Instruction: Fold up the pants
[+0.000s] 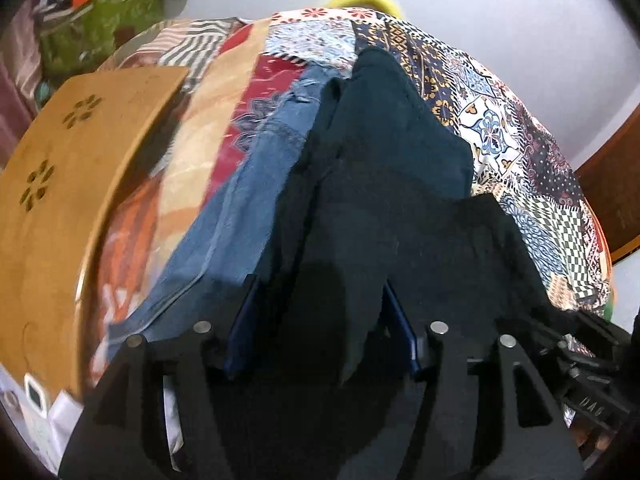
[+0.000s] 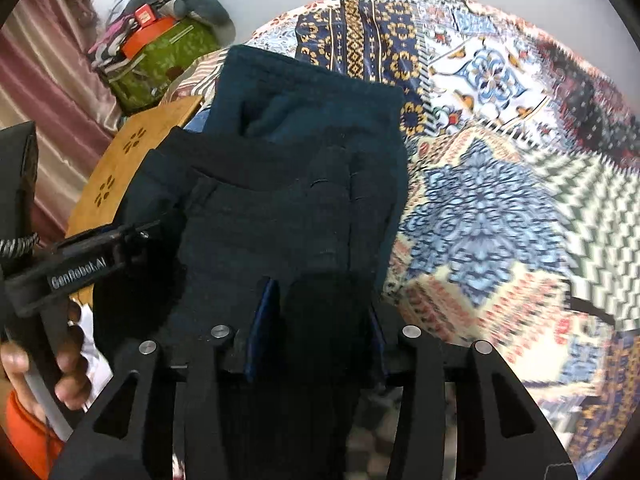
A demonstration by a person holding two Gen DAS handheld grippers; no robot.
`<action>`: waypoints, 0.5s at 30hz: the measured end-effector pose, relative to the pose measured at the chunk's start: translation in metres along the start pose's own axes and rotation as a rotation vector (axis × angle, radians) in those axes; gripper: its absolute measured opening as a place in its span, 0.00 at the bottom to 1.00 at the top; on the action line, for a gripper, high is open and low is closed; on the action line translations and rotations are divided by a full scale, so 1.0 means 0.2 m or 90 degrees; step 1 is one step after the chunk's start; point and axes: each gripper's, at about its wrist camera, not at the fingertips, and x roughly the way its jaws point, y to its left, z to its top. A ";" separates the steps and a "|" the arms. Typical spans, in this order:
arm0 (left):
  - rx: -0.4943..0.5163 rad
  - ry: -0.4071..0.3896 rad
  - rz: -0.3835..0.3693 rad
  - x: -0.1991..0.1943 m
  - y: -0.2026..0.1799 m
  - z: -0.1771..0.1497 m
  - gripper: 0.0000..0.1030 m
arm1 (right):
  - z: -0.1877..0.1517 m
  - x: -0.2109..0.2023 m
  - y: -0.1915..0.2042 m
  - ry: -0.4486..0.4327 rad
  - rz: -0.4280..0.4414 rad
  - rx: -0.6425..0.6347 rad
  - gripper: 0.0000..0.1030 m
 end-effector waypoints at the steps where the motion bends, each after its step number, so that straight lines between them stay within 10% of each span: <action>1: -0.001 -0.008 0.001 -0.07 0.01 -0.02 0.58 | -0.02 -0.07 0.01 -0.011 -0.002 -0.005 0.38; 15: 0.059 -0.268 -0.019 -1.49 -0.16 -0.48 0.58 | -0.39 -1.29 0.19 -0.317 0.043 -0.078 0.38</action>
